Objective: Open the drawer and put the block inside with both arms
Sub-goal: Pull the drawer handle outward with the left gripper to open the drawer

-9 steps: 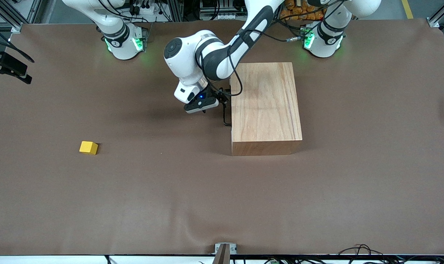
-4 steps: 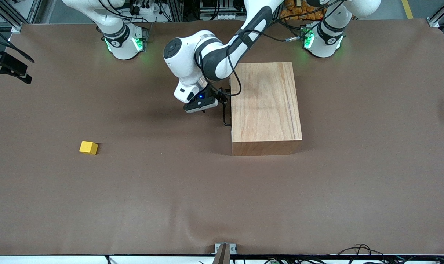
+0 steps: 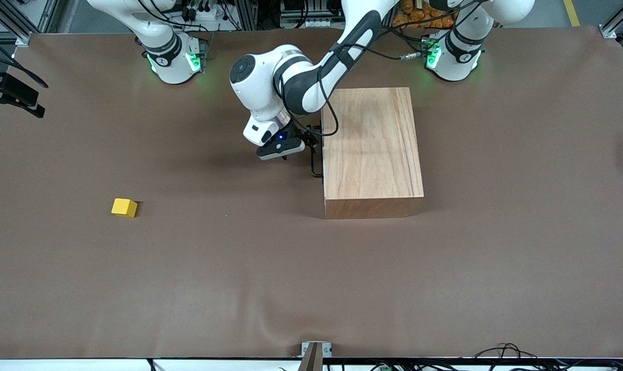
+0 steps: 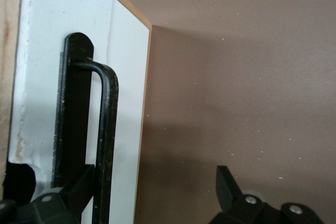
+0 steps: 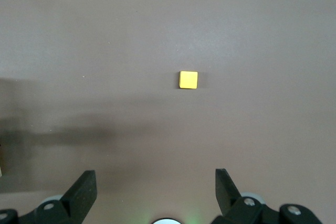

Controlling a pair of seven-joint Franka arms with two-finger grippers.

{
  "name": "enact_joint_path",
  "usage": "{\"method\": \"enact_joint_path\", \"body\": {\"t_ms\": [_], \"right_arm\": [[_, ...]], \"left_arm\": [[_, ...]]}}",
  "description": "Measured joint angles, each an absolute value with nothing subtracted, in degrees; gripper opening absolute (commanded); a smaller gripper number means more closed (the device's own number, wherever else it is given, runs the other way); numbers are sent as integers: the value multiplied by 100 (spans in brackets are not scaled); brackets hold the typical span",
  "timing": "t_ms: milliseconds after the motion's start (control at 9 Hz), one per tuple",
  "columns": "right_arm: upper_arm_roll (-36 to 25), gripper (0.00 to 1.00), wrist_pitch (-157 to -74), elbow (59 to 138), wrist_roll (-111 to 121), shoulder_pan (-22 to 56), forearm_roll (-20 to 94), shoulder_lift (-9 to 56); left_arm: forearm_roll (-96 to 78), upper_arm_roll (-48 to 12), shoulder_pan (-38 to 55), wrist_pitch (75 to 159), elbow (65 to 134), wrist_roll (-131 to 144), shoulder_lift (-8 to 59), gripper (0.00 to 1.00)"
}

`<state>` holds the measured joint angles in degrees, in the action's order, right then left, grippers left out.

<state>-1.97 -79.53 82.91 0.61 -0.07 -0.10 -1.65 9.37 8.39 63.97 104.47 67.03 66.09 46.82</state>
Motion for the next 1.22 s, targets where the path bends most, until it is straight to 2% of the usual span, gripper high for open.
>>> {"method": "enact_joint_path", "body": {"t_ms": [1222], "right_arm": [[-197, 100, -7952, 8291, 61, -7, -10, -164]], "left_arm": [[927, 690, 6404, 11176, 6705, 6902, 4723, 100]]}}
